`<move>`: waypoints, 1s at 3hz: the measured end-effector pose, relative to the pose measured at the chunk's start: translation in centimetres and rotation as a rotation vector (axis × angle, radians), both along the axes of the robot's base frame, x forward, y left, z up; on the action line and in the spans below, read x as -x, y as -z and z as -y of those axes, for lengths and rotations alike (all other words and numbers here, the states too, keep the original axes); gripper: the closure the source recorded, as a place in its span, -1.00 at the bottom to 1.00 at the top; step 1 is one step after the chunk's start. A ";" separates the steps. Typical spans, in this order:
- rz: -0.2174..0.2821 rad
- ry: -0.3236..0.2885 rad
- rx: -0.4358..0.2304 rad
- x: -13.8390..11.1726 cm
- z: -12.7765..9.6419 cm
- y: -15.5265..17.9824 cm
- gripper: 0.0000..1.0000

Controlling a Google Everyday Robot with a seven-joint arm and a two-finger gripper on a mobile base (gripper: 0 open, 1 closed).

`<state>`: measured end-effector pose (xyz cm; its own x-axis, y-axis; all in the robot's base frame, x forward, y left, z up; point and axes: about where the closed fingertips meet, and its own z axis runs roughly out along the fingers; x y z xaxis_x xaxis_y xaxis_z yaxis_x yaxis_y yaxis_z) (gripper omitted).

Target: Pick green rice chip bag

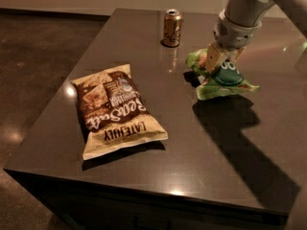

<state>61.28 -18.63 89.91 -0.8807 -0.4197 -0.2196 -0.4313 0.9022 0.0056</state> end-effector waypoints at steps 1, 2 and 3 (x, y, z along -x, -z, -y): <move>0.068 -0.143 0.004 0.2 -3.3 -3.7 1.00; 0.113 -0.226 0.011 0.4 -5.4 -6.1 1.00; 0.181 -0.321 0.034 0.9 -8.2 -10.0 1.00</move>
Offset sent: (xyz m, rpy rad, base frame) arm -0.0130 0.0767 0.0920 -0.0276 -0.1439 0.3251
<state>60.41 -10.46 99.90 -0.6510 -0.6783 -0.3408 -0.6840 0.7188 -0.1243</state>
